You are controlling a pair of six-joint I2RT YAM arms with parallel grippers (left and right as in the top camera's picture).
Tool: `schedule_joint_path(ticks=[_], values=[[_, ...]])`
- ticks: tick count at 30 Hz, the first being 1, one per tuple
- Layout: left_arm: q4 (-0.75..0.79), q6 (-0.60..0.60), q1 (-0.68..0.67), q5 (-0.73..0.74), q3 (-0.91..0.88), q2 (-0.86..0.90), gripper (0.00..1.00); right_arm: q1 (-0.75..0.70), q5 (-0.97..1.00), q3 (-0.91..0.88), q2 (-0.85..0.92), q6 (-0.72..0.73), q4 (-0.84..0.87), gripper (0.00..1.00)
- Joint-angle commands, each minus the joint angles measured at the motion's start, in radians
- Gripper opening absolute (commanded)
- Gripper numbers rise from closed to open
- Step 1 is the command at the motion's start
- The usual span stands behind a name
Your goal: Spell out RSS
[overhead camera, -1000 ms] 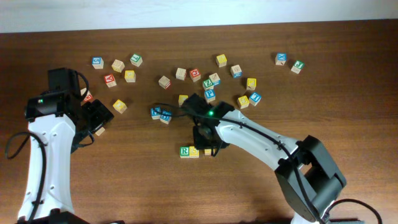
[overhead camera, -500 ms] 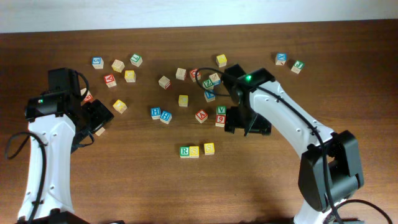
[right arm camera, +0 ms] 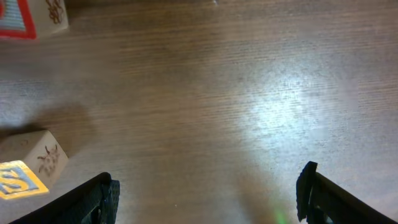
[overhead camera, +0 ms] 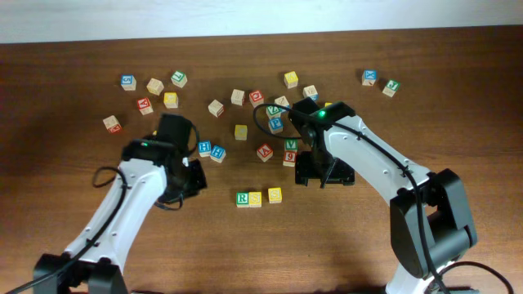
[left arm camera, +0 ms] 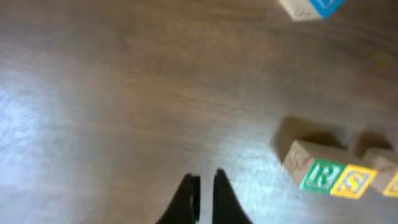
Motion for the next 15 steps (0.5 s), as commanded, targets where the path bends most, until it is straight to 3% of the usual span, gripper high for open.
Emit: schedule_joint_path(ticks=[1,6,7,8,15], values=[[0.1,0.008,-0.059,-0.04,-0.064,-0.001,0.0,0.005,-0.02,-0.005,-0.018,-0.007,0.013,0.8],[0.215,0.008,-0.158,0.003,-0.115,0.079,0.0,0.006,-0.055,-0.006,-0.018,-0.007,0.026,0.36],[0.227,0.008,-0.172,0.026,-0.115,0.116,0.0,0.006,-0.056,-0.011,-0.018,-0.007,0.035,0.14],[0.23,0.008,-0.179,0.032,-0.115,0.138,0.0,0.006,-0.056,-0.019,-0.018,-0.007,0.041,0.06],[0.297,0.008,-0.184,0.172,-0.116,0.164,0.0,0.006,-0.124,-0.073,-0.018,-0.007,0.138,0.04]])
